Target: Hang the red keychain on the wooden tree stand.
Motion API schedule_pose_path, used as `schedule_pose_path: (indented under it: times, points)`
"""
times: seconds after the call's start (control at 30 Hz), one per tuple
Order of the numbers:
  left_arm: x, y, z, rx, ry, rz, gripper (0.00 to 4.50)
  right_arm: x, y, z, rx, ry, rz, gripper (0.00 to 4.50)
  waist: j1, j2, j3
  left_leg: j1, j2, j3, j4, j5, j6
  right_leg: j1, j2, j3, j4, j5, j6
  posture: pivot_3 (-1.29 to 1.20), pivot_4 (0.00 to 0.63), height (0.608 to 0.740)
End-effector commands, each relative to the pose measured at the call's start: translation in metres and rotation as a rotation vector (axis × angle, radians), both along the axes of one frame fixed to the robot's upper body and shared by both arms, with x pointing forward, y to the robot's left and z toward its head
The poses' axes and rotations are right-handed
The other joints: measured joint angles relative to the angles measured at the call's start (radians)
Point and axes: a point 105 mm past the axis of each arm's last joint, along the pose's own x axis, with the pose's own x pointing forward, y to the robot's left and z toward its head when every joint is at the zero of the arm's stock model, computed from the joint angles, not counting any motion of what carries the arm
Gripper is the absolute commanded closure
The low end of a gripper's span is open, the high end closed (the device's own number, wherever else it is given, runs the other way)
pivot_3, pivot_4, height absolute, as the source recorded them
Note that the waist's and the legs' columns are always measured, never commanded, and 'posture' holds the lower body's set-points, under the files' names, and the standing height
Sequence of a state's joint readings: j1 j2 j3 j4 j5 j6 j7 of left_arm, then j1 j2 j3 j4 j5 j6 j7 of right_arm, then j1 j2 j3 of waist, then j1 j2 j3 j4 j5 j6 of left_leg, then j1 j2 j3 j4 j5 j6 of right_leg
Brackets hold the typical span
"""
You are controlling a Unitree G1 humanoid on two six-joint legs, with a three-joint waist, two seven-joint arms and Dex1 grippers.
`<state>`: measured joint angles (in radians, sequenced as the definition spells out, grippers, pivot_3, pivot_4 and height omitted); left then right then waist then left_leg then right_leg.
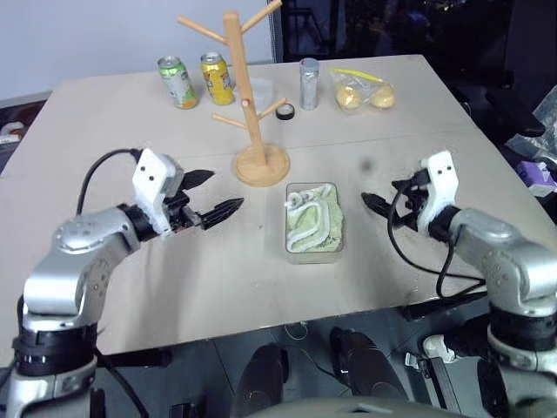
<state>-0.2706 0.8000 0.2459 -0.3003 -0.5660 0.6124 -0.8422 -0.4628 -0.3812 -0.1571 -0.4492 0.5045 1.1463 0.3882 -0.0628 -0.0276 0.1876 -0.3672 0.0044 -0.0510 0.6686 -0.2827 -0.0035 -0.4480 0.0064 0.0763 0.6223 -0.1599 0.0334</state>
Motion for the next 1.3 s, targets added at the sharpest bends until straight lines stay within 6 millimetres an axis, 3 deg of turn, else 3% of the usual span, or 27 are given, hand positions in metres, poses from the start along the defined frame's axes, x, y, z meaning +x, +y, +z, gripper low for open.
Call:
schedule_pose_path:
  times: [0.03,0.3,0.53,0.87,0.97,1.2,1.23,1.3]
  points:
    - [-0.01,-0.023,0.018,0.045,0.007,-0.195,0.0,0.014,0.006,0.013,0.046,0.109,0.027,0.08,-0.007,-0.001,0.001,0.0,0.0,0.0,0.0,0.0,0.0,0.0,0.0,0.0,0.0,0.0,0.0,0.0,0.15,0.74]
    - [-0.021,-0.041,0.026,0.054,0.007,-0.328,0.0,0.026,0.036,0.016,0.061,0.217,0.089,0.08,-0.01,-0.001,0.002,-0.003,0.001,-0.002,-0.002,-0.001,0.001,-0.003,0.001,-0.001,0.0,0.001,0.002,0.0,0.15,0.74]
    - [-0.019,-0.033,0.026,0.056,-0.006,-0.285,0.0,0.032,0.066,-0.001,-0.004,0.291,0.149,0.08,-0.008,-0.001,0.002,-0.011,0.001,-0.003,0.0,-0.001,0.001,-0.01,0.001,-0.002,0.0,0.001,0.002,0.0,0.15,0.74]
    - [-0.025,-0.032,0.023,0.033,-0.011,-0.249,0.0,0.04,0.072,-0.019,-0.132,0.307,0.149,0.08,-0.007,-0.001,0.002,-0.012,0.0,-0.005,0.0,-0.001,0.001,-0.01,0.0,-0.004,0.0,0.001,0.002,0.0,0.15,0.74]
    - [-0.025,-0.032,0.022,0.029,-0.016,-0.24,0.0,0.039,0.085,-0.019,-0.144,0.298,0.18,0.8,-0.009,-0.001,0.002,-0.012,0.0,-0.005,0.0,-0.001,0.001,-0.01,0.0,-0.004,0.0,0.001,0.002,0.0,0.15,0.74]
    - [-0.025,-0.034,0.024,0.019,-0.024,-0.233,0.0,0.035,0.099,-0.022,-0.16,0.293,0.213,4.16,-0.007,-0.001,0.002,-0.012,0.0,-0.007,0.001,-0.001,0.001,-0.01,0.0,-0.005,0.002,0.001,0.002,0.0,0.15,0.74]
    - [-0.025,-0.034,0.023,0.012,-0.018,-0.23,0.0,0.035,0.098,-0.022,-0.156,0.292,0.208,4.43,-0.006,-0.001,0.002,-0.012,0.0,-0.007,0.001,-0.001,0.001,-0.01,0.0,-0.005,0.002,0.001,0.002,0.0,0.15,0.74]
    - [-0.026,-0.033,0.021,0.004,-0.007,-0.227,0.0,0.037,0.095,-0.022,-0.148,0.293,0.194,4.43,-0.007,-0.001,0.002,-0.012,-0.001,-0.007,0.001,-0.001,0.001,-0.01,-0.001,-0.006,0.002,0.001,0.002,0.0,0.15,0.74]
